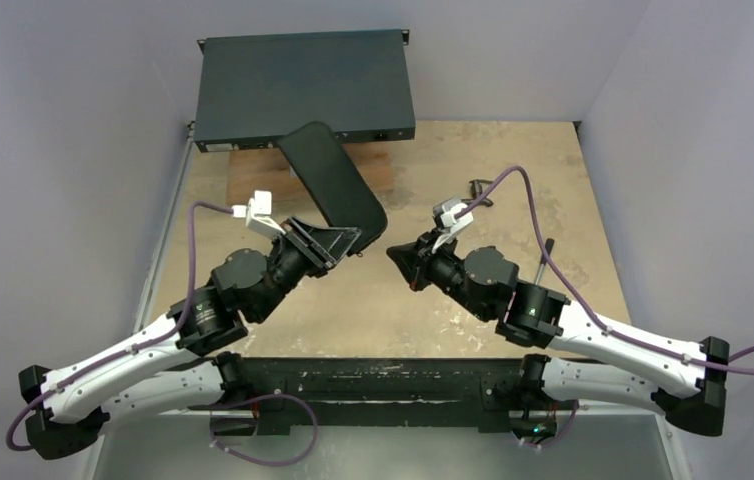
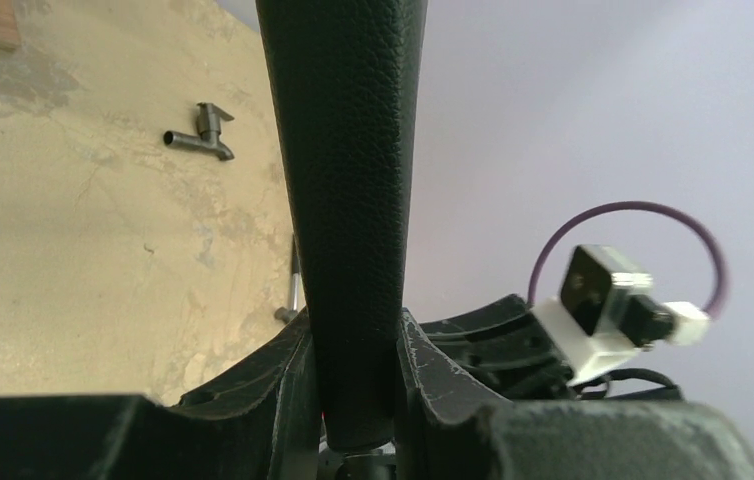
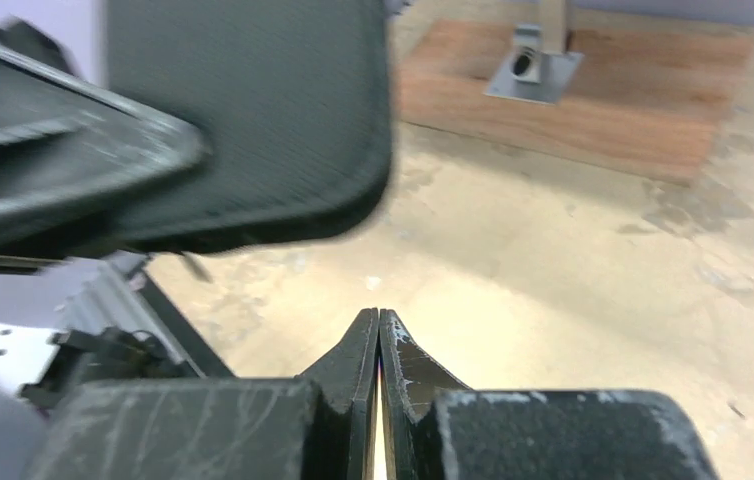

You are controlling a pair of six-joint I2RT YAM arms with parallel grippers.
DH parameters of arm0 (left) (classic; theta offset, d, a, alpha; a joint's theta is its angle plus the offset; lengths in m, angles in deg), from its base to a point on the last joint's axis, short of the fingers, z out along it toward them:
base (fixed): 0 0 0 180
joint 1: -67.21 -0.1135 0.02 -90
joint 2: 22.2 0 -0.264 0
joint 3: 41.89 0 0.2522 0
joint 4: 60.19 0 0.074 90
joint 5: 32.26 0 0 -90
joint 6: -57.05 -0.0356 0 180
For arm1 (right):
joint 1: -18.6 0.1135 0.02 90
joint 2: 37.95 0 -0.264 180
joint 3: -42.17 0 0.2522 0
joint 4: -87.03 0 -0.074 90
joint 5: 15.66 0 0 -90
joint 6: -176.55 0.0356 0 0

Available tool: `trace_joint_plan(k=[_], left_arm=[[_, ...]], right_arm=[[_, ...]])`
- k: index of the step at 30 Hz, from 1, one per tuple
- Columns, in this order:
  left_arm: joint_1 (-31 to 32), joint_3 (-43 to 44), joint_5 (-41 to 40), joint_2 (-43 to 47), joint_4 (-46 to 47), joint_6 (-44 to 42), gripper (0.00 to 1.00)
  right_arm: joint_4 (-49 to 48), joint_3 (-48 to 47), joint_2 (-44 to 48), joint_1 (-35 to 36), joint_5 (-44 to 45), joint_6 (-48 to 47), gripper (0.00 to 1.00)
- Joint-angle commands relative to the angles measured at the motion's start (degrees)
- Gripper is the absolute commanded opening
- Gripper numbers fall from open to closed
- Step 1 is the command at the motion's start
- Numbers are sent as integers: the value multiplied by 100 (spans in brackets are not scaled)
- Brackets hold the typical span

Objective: Sort the hair-cutting tools
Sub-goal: Zip the hairdressing tool bag at the center of the board.

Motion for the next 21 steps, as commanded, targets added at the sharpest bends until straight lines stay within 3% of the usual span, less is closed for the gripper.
trace_joint_plan(k=[1, 4, 8, 10, 13, 17, 21], left_arm=[[1, 328, -229, 286, 426, -205, 0], [-6, 335, -207, 293, 361, -202, 0], [0, 347, -96, 260, 404, -155, 0], [0, 373, -28, 234, 430, -129, 0], [0, 433, 77, 194, 466, -120, 0], [0, 510, 155, 121, 464, -141, 0], [1, 579, 190, 2, 614, -154, 0]], right_arm=[[416, 127, 97, -32, 595, 124, 0], [422, 209, 224, -32, 457, 191, 0], [-484, 425, 500, -31, -699, -115, 2], [-632, 285, 463, -31, -1110, -271, 19], [-833, 100, 391, -33, -1275, -437, 36], [-966, -248, 132, -31, -1604, -534, 48], [-872, -591, -239, -32, -1621, -589, 49]])
